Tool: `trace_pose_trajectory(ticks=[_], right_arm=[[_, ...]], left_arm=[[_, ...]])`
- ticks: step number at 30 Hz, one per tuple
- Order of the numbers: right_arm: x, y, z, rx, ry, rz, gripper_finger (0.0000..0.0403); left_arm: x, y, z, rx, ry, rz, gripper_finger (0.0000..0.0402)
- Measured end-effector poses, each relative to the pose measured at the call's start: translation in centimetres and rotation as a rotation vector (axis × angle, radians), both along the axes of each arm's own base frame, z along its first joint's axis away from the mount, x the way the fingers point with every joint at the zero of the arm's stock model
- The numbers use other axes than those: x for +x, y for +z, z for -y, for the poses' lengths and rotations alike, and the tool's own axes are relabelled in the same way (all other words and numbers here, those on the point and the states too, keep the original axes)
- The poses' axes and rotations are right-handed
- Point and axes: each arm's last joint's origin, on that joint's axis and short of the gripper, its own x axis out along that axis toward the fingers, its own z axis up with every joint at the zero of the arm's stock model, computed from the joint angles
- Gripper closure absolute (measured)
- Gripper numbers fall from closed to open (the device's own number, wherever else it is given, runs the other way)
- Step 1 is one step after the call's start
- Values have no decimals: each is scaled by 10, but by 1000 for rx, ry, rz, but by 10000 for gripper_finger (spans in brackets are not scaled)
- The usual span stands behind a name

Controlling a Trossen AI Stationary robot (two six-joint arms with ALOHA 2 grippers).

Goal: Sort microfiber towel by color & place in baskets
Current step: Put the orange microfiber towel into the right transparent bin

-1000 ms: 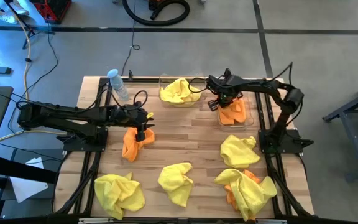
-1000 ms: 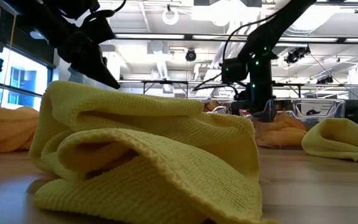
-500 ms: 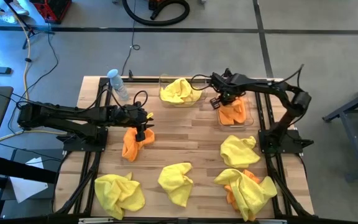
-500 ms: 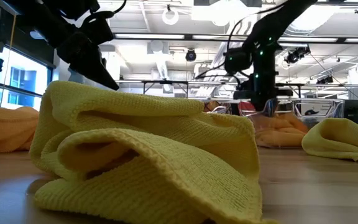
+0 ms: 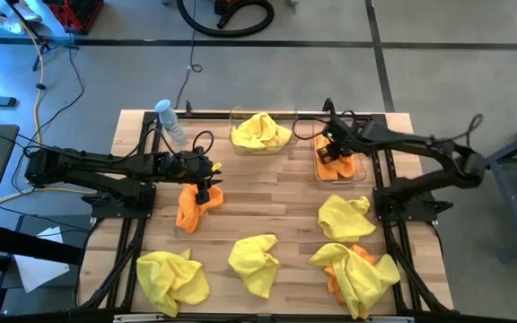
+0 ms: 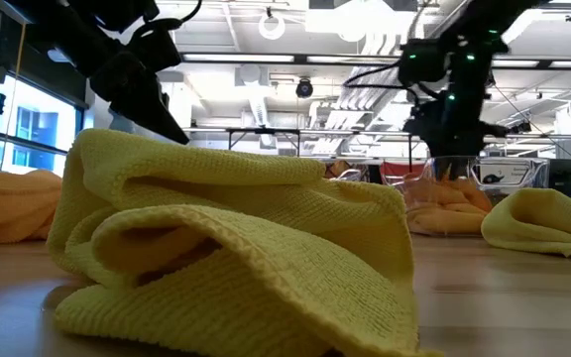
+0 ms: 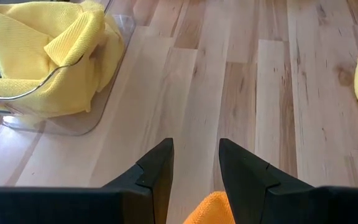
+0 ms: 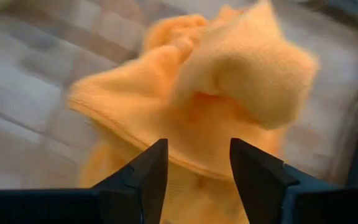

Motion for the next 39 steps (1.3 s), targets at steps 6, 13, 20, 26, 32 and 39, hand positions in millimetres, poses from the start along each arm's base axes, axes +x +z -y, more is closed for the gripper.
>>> trace_pose_trajectory(ticks=[6, 13, 20, 26, 32, 39], right_arm=[[-11, -3, 4, -42, -41, 142, 231], [-9, -9, 33, -46, -63, 106, 239], [-2, -52, 44, 84, -49, -25, 240], [1, -61, 46, 100, -45, -48, 240], [-5, -38, 41, 51, -42, 17, 240], [-27, 7, 21, -47, -8, 116, 240]], left_arm=[[2, 2, 0, 6, -1, 29, 287], [5, 6, 0, 36, -21, 70, 287], [5, 6, -1, 50, -32, 66, 287], [5, 6, -1, 51, -32, 66, 287], [5, 6, -1, 51, -33, 66, 287], [4, 7, -3, 75, 46, 72, 287]])
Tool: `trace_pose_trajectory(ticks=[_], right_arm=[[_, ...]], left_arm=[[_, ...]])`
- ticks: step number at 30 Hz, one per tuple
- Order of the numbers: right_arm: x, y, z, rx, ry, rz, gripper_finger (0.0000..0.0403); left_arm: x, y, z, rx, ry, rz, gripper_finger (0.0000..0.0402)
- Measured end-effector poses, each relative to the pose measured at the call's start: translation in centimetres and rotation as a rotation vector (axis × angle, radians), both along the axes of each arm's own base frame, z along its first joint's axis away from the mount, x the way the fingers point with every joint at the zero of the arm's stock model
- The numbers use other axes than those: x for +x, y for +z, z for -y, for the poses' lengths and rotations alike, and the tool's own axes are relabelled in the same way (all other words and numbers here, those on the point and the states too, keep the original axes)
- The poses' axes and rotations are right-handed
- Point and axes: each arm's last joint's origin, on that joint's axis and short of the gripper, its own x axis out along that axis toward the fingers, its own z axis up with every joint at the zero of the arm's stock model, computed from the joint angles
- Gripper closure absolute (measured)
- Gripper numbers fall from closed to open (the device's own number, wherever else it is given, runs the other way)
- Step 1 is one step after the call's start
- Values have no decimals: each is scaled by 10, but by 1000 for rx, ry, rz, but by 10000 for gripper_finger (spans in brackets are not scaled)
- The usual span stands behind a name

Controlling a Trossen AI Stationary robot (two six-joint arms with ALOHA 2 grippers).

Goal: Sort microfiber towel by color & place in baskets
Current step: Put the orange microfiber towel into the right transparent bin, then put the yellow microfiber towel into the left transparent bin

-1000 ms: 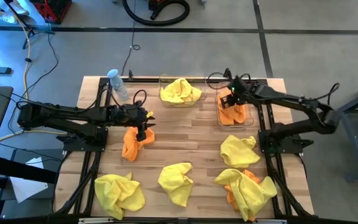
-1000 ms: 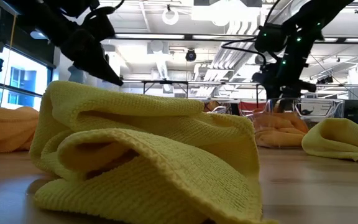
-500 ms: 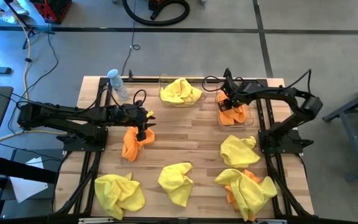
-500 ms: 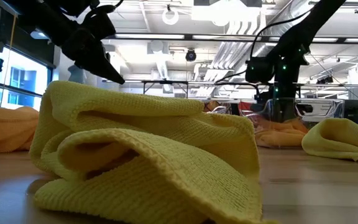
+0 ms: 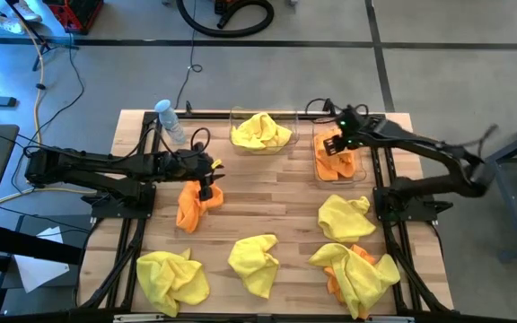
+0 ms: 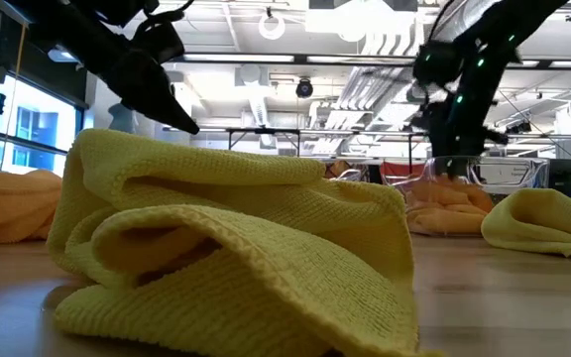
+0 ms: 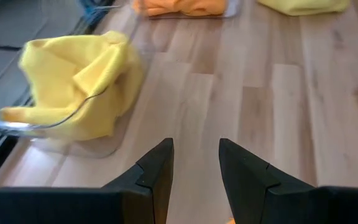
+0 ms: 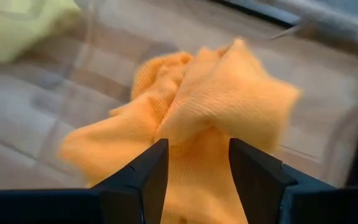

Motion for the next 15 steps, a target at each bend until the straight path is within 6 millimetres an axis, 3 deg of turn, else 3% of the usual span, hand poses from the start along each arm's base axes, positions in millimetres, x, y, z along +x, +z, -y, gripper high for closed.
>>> trace_pose_trajectory(ticks=[8, 15], right_arm=[[-19, 35, -48, -92, 110, 129, 240], [-32, 9, -104, -94, 246, 315, 240]], left_arm=[[1, -2, 1, -60, 57, 13, 287], [3, -5, 4, -111, 81, 21, 287]])
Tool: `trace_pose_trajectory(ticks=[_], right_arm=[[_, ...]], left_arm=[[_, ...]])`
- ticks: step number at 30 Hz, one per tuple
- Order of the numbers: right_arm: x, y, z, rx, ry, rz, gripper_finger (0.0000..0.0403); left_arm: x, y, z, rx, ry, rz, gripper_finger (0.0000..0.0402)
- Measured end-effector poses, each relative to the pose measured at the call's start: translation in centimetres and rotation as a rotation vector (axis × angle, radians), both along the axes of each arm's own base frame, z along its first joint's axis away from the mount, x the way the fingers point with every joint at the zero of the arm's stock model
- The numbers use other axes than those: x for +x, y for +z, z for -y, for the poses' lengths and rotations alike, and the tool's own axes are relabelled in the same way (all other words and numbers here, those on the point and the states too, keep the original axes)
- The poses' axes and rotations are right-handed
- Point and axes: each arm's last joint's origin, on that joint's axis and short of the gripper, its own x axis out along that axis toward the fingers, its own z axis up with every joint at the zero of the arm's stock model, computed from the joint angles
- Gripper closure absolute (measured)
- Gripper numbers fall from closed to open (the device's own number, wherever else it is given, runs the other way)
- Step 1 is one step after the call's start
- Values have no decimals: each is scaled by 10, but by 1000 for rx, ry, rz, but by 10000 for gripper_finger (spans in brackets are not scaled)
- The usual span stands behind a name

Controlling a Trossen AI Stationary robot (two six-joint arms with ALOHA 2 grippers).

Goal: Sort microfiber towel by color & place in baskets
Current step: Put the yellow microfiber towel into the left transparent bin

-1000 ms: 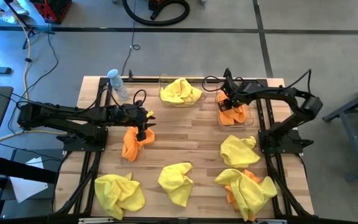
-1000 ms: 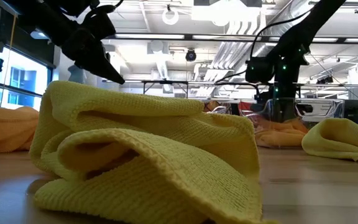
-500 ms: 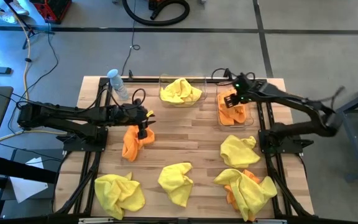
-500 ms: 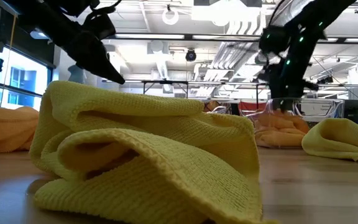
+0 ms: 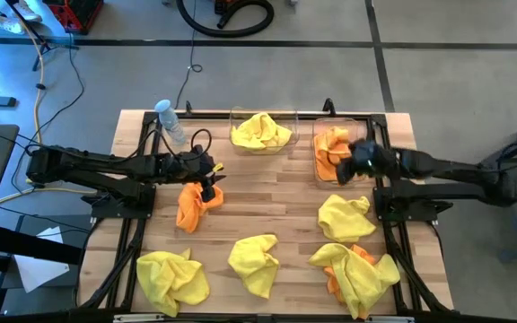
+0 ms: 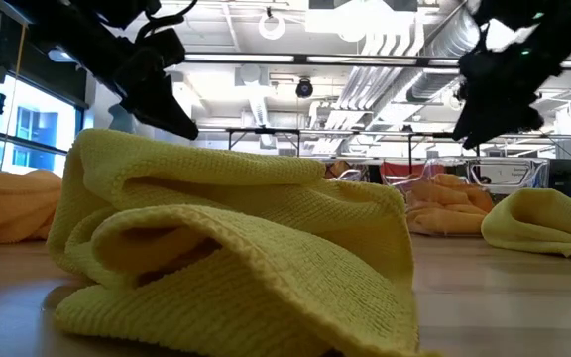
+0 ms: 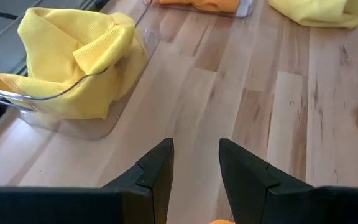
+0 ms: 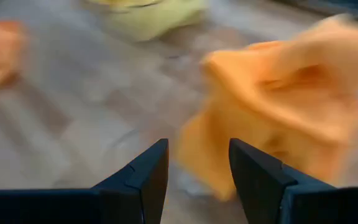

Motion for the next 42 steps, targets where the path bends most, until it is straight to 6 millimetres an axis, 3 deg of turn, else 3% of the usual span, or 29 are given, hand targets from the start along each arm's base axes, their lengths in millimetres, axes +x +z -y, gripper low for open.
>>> trace_pose_trajectory(ticks=[8, 16, 20, 26, 31, 37, 42], right_arm=[[-2, -13, -39, -133, 168, 267, 255], [6, -22, -68, -251, 248, 286, 265], [10, -29, -79, -254, 226, 262, 265], [12, -36, -86, -302, 201, 230, 265], [13, -33, -87, -288, 203, 264, 266], [13, -32, -87, -273, 218, 271, 266], [13, -32, -87, -273, 218, 271, 266]], left_arm=[[0, 0, 5, -43, 28, 21, 287], [1, 1, 16, -32, 28, 26, 287], [2, 15, 27, -55, 24, -13, 287], [5, 45, 57, -91, 51, -96, 287], [12, 57, 88, -172, 70, -269, 287], [22, 59, 129, -363, 197, -610, 287], [37, 45, 167, -532, 242, -793, 287]])
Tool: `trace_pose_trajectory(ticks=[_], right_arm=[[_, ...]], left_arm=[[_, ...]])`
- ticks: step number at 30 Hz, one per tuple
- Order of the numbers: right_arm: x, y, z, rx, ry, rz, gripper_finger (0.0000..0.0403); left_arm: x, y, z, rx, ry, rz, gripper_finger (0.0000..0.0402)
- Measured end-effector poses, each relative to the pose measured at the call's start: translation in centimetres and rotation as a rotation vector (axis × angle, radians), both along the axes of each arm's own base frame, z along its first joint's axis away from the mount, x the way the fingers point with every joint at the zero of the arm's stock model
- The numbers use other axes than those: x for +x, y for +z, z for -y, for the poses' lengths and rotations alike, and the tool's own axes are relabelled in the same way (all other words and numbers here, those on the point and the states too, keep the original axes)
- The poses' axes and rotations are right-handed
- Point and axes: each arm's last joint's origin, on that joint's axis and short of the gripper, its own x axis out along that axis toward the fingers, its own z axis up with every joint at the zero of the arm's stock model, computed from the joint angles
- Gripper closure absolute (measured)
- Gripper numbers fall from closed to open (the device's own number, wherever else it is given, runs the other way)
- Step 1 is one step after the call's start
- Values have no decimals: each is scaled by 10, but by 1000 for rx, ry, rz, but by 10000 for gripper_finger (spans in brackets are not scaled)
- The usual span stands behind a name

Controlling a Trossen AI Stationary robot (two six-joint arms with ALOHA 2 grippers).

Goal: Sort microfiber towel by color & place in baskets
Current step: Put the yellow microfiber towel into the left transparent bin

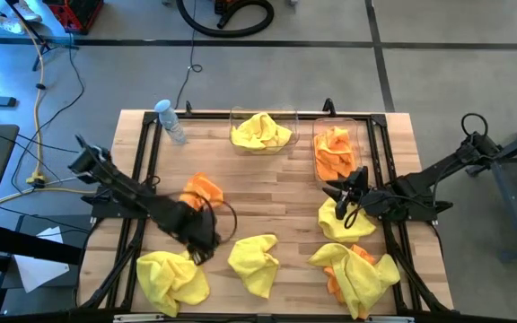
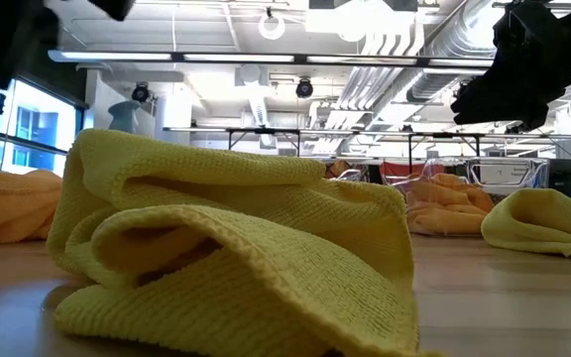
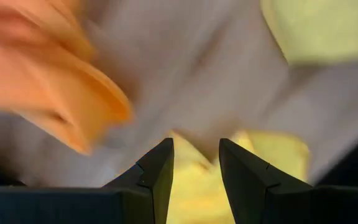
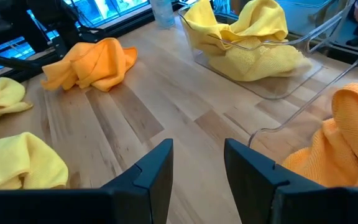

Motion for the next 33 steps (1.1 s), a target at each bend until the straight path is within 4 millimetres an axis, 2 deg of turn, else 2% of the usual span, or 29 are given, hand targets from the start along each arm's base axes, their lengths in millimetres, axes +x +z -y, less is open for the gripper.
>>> trace_pose_trajectory(ticks=[5, 12, 17, 20, 24, 29, 33], right_arm=[[0, 0, 0, 0, 0, 0, 266], [1, 2, -1, -26, 27, 5, 266], [2, 3, -1, -60, 39, -5, 266], [2, 3, -1, -75, 46, -12, 266], [2, 3, -1, -78, 43, -11, 266], [2, 3, -1, -79, 40, -10, 266], [2, 3, -1, -79, 39, -10, 266]], left_arm=[[10, -30, 27, -39, -32, -150, 287], [20, -72, 40, -59, -98, -314, 287], [26, -91, 49, -126, -249, -322, 289], [28, -97, 54, -180, -338, -319, 316], [28, -95, 53, -234, -386, -320, 387], [25, -70, 45, -224, -365, -253, 399], [14, -33, 34, -178, -291, -138, 401]])
